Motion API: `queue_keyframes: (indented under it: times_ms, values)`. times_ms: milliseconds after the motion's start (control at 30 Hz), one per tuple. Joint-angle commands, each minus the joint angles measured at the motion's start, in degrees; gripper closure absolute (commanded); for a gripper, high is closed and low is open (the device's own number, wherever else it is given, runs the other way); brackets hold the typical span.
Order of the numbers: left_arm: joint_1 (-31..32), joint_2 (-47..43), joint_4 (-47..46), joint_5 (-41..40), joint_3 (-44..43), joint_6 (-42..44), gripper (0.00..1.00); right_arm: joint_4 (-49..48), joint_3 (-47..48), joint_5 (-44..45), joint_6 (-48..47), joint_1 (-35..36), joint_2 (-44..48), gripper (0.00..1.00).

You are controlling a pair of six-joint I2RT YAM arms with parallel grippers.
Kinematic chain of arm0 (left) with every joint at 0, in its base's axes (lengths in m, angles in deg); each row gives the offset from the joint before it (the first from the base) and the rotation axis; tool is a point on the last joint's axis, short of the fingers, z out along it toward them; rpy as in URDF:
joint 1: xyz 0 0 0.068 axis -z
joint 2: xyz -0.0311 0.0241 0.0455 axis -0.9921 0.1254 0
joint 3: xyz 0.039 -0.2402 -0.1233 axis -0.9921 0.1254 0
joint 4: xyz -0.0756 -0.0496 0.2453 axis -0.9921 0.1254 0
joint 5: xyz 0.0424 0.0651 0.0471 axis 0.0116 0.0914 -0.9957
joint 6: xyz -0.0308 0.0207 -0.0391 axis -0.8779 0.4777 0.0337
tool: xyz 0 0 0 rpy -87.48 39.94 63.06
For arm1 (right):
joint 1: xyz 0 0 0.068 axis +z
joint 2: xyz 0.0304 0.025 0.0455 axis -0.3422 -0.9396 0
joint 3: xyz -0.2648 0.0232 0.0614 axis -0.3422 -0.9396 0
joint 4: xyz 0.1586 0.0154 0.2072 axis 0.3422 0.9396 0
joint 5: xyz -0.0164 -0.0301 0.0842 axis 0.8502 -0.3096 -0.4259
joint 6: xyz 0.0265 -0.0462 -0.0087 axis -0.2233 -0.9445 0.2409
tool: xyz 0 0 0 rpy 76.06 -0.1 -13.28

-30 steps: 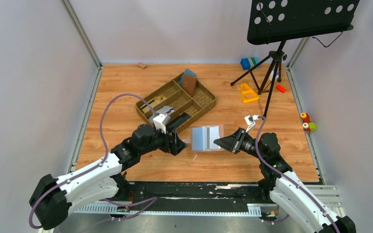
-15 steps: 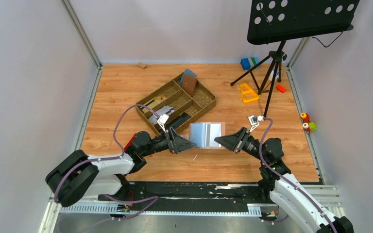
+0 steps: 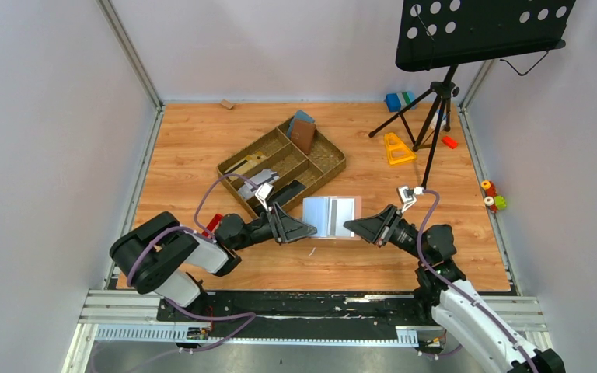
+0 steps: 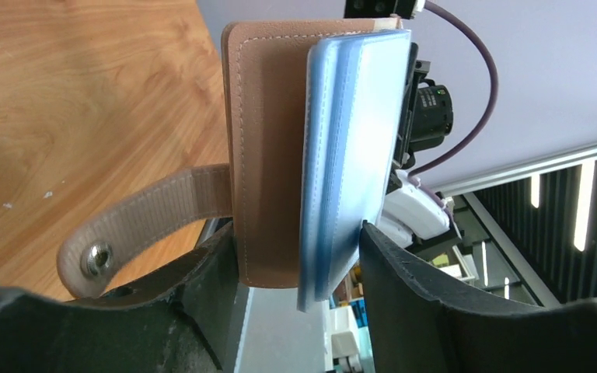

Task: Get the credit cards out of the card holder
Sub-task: Remove the credit card from the card holder.

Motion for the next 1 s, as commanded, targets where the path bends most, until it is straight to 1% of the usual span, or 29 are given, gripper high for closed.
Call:
queue_keyframes:
  times_ms: [0, 67, 100, 133, 200, 267, 367, 433, 467, 533, 600, 633, 700, 733, 800, 833, 867, 900, 967]
  values:
    - [0.2, -2.4, -9.2, -0.8, -0.9, 0.0, 0.44, 9.2, 2.7, 0.4, -6.3, -0.1, 2.7, 1.0]
    - [0.2, -4.1, -9.2, -1.7, -0.3, 0.8, 0.54, 13.2, 3.8, 1.5, -9.0, 0.0, 4.2, 1.0]
    - [0.2, -4.5, -9.1, -2.3, 0.2, 1.2, 0.56, 15.5, 4.3, 2.2, -10.1, -0.1, 4.9, 1.0]
    - [0.1, -4.8, -8.5, -2.9, 0.5, 1.4, 0.54, 17.7, 4.9, 3.3, -11.1, -0.1, 5.6, 1.0]
    - [0.0, -4.8, -8.3, -3.1, 0.9, 1.7, 0.41, 20.7, 5.4, 5.3, -12.3, 0.0, 7.2, 1.0]
    - [0.0, -4.1, -9.1, -3.1, 1.3, 1.5, 0.3, 20.3, 4.7, 6.0, -11.7, 0.0, 8.5, 1.0]
    - [0.0, -4.3, -9.2, -3.1, 1.4, 1.8, 0.26, 18.3, 3.5, 5.8, -10.0, -0.1, 9.2, 1.0]
    - [-0.1, -5.1, -9.2, -3.4, 1.7, 2.2, 0.25, 17.6, 3.3, 5.4, -9.5, 0.0, 9.1, 1.0]
    - [0.0, -5.4, -9.2, -3.5, 1.8, 2.3, 0.29, 17.1, 3.3, 5.2, -9.5, -0.1, 8.8, 1.0]
    - [-0.1, -6.1, -9.2, -3.5, 1.8, 2.3, 0.42, 16.6, 3.7, 4.4, -10.0, 0.0, 7.6, 1.0]
    - [-0.1, -6.6, -8.8, -3.5, 1.6, 2.9, 0.57, 15.7, 4.3, 3.1, -10.2, -0.1, 6.2, 1.0]
    - [0.0, -6.8, -7.8, -3.3, 1.2, 3.4, 0.66, 14.8, 4.4, 2.3, -10.0, -0.1, 5.5, 1.0]
    - [-0.1, -7.3, -3.9, -2.8, 0.5, 5.0, 0.82, 12.9, 4.5, 0.7, -10.1, 0.0, 3.9, 1.0]
    - [0.0, -7.5, -1.6, -2.7, 0.2, 6.0, 0.9, 12.2, 4.7, 0.0, -10.2, -0.1, 3.1, 0.97]
    - [0.0, -8.0, 1.7, -3.0, 0.1, 7.6, 1.0, 10.9, 5.1, -2.1, -10.2, -0.1, 1.3, 0.88]
    - [0.0, -8.3, 3.1, -3.4, 0.0, 8.3, 1.0, 10.4, 5.4, -2.9, -10.5, 0.0, 0.7, 0.8]
    - [0.0, -8.6, 4.4, -3.6, 0.0, 9.0, 1.0, 11.2, 5.8, -3.2, -11.1, 0.0, 0.6, 0.68]
    - [0.0, -8.8, 5.5, -3.8, 0.0, 9.6, 1.0, 12.7, 6.4, -2.9, -11.9, 0.0, 0.8, 0.61]
    - [0.0, -9.3, 6.9, -3.9, 0.1, 10.2, 1.0, 15.1, 6.7, -1.6, -13.1, -0.1, 2.1, 0.5]
